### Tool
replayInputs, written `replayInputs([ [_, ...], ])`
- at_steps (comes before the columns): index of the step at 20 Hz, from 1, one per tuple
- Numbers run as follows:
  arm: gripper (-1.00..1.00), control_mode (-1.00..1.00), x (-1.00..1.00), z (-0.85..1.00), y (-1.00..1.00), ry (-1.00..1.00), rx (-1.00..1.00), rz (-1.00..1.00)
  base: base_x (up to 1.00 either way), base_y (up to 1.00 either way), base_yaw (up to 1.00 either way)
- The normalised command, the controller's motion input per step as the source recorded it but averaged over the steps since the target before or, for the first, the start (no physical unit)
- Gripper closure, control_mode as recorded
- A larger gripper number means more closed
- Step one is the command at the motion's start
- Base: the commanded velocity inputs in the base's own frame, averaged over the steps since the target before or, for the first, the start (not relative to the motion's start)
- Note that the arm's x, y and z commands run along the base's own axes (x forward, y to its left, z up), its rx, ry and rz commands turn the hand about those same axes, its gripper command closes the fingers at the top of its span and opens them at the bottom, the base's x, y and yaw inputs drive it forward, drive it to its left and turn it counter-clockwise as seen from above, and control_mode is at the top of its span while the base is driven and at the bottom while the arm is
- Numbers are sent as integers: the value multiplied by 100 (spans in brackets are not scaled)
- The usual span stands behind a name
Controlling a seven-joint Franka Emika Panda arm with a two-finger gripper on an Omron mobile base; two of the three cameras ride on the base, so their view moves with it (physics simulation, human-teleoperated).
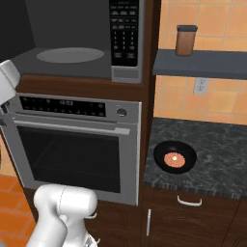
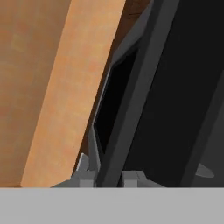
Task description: Open the microwave, place the bowl with waffle inside the microwave, then close the microwave door and turn it on.
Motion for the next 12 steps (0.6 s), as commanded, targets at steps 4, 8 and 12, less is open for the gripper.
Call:
replayInputs([
  [4,100,-100,-61,2,-60,-14,16,-2,0,0,0],
  [8,100,-100,4,0,-97,-2,15,-1,0,0,0],
  [12,100,-100,38,-4,-94,0,14,0,0,0,0],
])
